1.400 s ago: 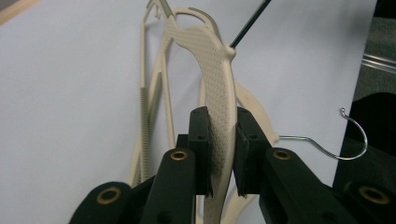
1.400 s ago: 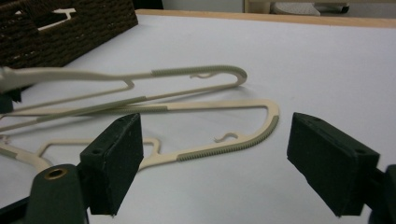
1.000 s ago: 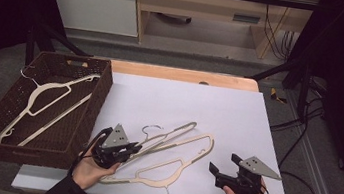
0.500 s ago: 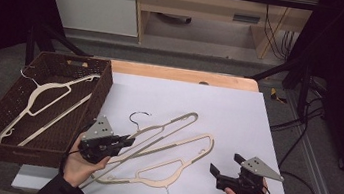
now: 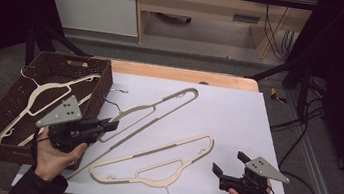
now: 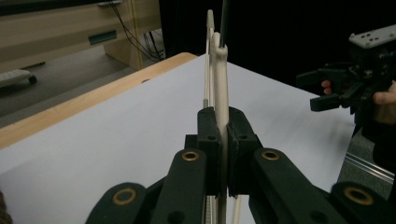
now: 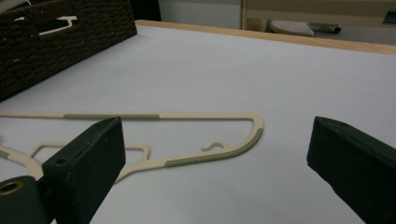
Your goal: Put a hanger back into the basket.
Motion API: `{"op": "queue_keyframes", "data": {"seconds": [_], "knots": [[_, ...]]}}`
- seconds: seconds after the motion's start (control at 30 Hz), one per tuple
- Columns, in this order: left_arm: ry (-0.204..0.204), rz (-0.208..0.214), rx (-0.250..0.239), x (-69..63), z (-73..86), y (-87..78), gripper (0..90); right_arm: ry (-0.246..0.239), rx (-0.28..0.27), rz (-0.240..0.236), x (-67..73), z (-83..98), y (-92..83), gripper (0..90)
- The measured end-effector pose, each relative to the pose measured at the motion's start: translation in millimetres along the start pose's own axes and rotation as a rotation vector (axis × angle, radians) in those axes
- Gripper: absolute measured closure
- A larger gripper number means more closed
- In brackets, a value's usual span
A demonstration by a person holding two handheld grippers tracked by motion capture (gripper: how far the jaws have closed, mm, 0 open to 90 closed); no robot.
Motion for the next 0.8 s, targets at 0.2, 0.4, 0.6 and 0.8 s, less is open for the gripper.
{"op": "queue_keyframes", "data": {"seconds": [0.2, 0.4, 0.6, 0.8], "knots": [[0.004, -0.001, -0.004, 13.1, -27.0, -17.1, 85.9, 0.007, -0.007, 0.004, -1.0, -2.6, -1.9, 4.3], [0.001, -0.026, 0.008, 35.8, -46.2, -26.7, 85.9, 0.009, 0.004, 0.018, -2.4, -2.6, -2.2, 4.4], [-0.009, -0.076, 0.005, 64.2, -57.6, -39.5, 85.9, 0.011, -0.003, 0.018, -3.6, -2.4, -2.5, 4.4], [-0.04, -0.116, 0.011, 98.3, -59.5, -52.1, 85.9, 0.006, 0.007, 0.026, -4.3, -1.8, -1.8, 4.4]]}}
Point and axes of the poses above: each handheld gripper's, and its own axes: y roughly forward along the jaws, z roughly out of its underside, x roughly to its left, the point moved 2 cm from there along y, roughly forward along the jaws, and after that the axes turned 12 degrees about -y, right-handed, at the moved point
